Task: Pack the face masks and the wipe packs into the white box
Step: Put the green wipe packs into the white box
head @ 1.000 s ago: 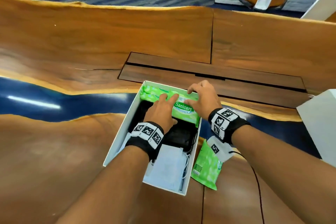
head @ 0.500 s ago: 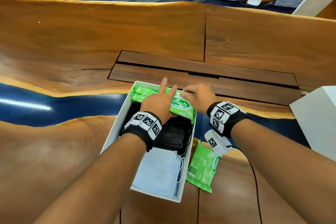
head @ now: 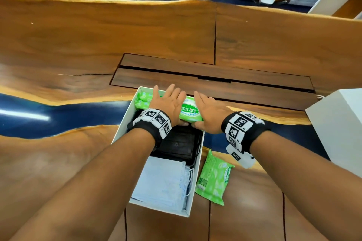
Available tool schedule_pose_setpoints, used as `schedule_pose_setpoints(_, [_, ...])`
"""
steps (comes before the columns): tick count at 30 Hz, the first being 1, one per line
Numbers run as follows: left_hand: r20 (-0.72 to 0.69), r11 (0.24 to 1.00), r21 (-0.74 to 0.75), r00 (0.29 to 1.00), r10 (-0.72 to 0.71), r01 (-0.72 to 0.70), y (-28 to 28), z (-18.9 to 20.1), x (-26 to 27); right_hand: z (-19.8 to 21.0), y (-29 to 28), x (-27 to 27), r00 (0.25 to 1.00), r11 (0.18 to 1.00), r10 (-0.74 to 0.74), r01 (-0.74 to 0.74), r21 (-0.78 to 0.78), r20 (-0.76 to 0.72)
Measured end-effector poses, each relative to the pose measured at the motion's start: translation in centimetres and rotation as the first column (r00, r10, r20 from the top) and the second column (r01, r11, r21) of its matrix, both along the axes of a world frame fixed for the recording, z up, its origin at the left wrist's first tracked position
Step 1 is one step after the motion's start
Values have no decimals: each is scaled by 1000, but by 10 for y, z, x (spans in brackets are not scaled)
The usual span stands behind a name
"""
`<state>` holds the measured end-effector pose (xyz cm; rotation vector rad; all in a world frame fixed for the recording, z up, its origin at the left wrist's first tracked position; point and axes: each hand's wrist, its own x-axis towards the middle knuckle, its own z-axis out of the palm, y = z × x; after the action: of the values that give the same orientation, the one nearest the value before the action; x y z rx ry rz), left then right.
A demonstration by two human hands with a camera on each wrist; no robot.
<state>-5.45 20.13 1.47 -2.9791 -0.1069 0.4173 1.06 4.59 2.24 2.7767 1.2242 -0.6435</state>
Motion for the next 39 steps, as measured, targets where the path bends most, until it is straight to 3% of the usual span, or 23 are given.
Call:
schedule_pose_setpoints(3, [-51,1000,5,999,9,-9,0,0,-3,1,0,-6,1000,1000,6,-6,-18,22])
schedule_pose_setpoints(9, [-68,1000,14,998,7,-6,-2,12,-4,10,-4,-7,996,997,-53,57,56,-70])
schedule_pose_setpoints(16, [-84,999,-16,996,31,-32,-3,29,-17,25,-37,-5,951,955,-208,248,161,-230])
schedule_pose_setpoints(21, [-2,986,-165,1000,22,-22,-14,54,-34,-11,-87,-11,877,915,-325,386,116,-355])
schedule_pose_setpoints(25, [208,971,-216,977,-54,99,-43,63,-42,-39,-106,-39,910,966,-258,239,-99,-324])
schedule_pose_setpoints(29, [261,936,-293,958,-120,196,-84,53,-46,-55,-109,-66,943,992,-71,34,-120,-325])
schedule_pose_setpoints(34, [190,916,-322,965,-182,237,-129,36,-54,-62,-114,-89,983,971,118,-144,-190,-144])
schedule_pose_setpoints(39, [-82,942,-317,987,-139,106,-166,24,-67,-68,-131,-96,993,988,-18,0,-154,-115])
